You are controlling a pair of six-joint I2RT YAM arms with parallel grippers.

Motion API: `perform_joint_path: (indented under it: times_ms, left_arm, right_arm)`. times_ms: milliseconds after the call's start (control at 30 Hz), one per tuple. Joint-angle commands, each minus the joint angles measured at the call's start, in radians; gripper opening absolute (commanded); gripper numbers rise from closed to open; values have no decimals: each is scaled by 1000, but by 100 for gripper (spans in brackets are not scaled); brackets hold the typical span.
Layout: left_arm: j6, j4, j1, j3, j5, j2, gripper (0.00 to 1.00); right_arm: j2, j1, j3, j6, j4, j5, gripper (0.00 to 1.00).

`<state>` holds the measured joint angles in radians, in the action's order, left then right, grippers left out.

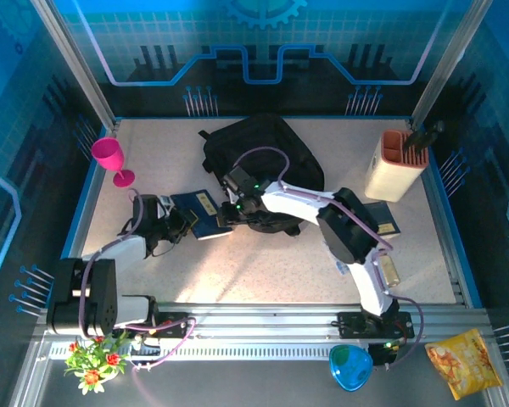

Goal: Pack the student bag
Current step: Pick up the book from the middle-left of the table, then pass the book.

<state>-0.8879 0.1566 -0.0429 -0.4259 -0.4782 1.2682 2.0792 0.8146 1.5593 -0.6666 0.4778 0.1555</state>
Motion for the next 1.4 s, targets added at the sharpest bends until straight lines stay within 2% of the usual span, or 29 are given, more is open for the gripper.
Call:
perform_joint_path:
  times_ms: [0,167,333,500,600,733,1000,1367]
  left_arm:
    - [10,-81,3,-58,46,-123,0]
    - [-73,-74,5,-96,68,-274,0]
    - [-253,100,24,-100,102,-311,1]
    - [-397,317,140,-97,241,-255,2]
    - [-414,413,224,-117,324,-206,3]
    - [-399,475,288,-161,388,-146,3]
    - [-437,562,353,-225,434,-47,3]
    - [-477,599,390,-247,443,13,5]
  right_arm:
    - [-204,-50,-99,-74,-150,68,58]
    - [-409,-141,-321,-242,-349,114,75]
    - [-516,-221,-504,-436,-543,151,83]
    - [-562,-241,-581,-587,-725,191,91]
    - [-559,-239,-616,-721,-845,192,93]
    - [-545,-215,-649,-886,-1029,141,94]
    - [-527,-171,-554,-878,-962,56,91]
    - [-430,-152,-490,-873,-1018,56,60]
